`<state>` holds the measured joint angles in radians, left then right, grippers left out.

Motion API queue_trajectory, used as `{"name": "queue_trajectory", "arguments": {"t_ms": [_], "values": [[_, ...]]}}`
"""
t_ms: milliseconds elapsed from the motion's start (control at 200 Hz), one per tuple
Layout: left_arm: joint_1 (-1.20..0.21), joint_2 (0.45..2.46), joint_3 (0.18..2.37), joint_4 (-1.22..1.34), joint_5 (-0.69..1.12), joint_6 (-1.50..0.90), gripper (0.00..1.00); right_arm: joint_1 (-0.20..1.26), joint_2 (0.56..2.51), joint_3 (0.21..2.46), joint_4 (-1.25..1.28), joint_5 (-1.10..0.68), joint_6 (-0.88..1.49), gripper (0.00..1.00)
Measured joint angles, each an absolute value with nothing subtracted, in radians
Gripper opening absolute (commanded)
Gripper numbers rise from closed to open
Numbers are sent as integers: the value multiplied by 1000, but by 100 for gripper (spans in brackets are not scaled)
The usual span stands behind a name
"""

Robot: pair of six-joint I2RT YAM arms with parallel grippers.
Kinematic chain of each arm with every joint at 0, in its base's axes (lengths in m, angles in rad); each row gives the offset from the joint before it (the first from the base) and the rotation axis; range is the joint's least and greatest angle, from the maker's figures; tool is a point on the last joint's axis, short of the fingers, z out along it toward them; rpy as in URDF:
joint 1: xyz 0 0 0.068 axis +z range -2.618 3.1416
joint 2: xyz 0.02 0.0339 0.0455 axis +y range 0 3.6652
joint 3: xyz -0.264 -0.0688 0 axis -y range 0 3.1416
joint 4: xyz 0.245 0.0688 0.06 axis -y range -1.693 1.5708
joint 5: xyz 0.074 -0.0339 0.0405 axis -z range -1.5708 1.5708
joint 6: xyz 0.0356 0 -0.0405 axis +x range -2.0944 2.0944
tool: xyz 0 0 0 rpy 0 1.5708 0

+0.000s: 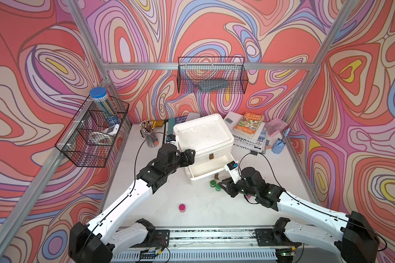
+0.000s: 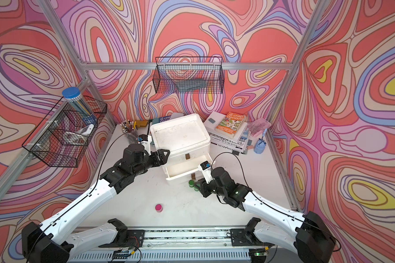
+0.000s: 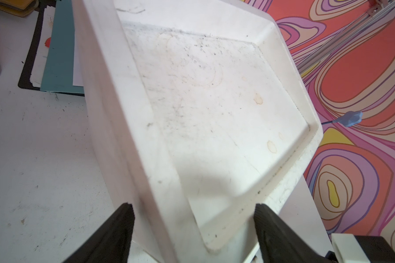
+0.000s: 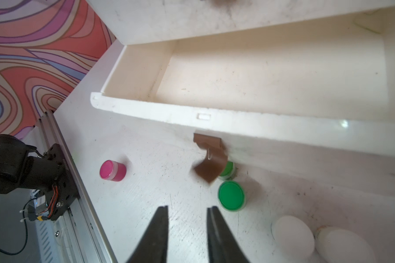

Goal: Put the paint cans in the drawer according to color
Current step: Open the drawer in the storage box.

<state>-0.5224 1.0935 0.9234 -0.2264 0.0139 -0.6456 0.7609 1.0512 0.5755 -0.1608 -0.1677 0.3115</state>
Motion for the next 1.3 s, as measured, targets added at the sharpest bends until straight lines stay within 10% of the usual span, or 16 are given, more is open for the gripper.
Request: {"name": "queue_trajectory", "arguments": {"t_ms": [175,576,1302], "values": [[-522,1021,908,-273,-18,-621,85,761,1050,736,-418,-50,402,87],[-522,927,862,-327,-30,-619,84,742,1390,1037,-1121,120,826,90],[-522,912,842,-335,-31,-644,82,504,1437,809,-912,6,827,62]]}}
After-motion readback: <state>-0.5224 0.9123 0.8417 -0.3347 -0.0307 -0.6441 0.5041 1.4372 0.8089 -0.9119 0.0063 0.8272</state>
